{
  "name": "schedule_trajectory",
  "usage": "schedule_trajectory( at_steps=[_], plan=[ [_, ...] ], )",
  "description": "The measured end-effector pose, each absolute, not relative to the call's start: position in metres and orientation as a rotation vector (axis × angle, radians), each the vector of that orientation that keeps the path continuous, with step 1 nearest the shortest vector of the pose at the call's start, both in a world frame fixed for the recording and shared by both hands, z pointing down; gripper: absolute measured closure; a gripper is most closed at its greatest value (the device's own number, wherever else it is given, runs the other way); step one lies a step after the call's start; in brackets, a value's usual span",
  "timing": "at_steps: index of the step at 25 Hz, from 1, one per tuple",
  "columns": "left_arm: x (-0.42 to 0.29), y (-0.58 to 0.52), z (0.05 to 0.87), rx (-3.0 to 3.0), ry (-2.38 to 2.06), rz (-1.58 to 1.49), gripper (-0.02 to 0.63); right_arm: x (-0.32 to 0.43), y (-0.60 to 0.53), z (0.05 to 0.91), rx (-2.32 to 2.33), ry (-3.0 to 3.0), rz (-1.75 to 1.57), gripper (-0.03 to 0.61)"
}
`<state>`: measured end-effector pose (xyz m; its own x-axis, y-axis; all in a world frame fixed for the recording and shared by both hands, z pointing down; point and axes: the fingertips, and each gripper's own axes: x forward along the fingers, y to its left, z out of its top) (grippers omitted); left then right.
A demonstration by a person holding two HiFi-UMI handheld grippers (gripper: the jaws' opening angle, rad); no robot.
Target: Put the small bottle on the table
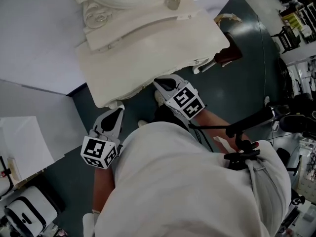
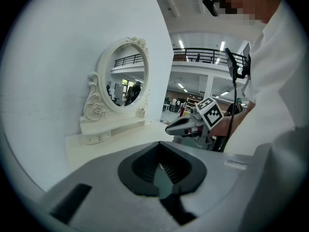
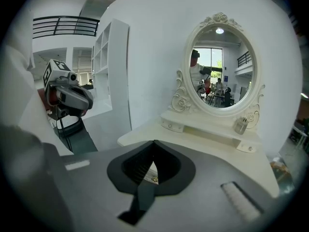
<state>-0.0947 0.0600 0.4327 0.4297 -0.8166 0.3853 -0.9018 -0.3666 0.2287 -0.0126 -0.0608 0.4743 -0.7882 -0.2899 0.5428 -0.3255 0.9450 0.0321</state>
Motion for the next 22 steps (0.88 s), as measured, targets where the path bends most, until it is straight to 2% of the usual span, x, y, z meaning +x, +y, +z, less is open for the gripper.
schedule_trajectory(
  at_steps=[14, 22],
  plan=[
    [-0.082, 0.052, 0.437, 2.291, -1.425, 0.293, 0.611, 0.001, -0.063, 0.478, 0.444, -2.521, 0.092, 0.578],
    [-0.071, 0.009, 0.440, 2.302, -1.404, 0.305, 0.611, 0.014, -0.104, 0.483, 0.462, -2.515, 0.105, 0.578]
  ],
)
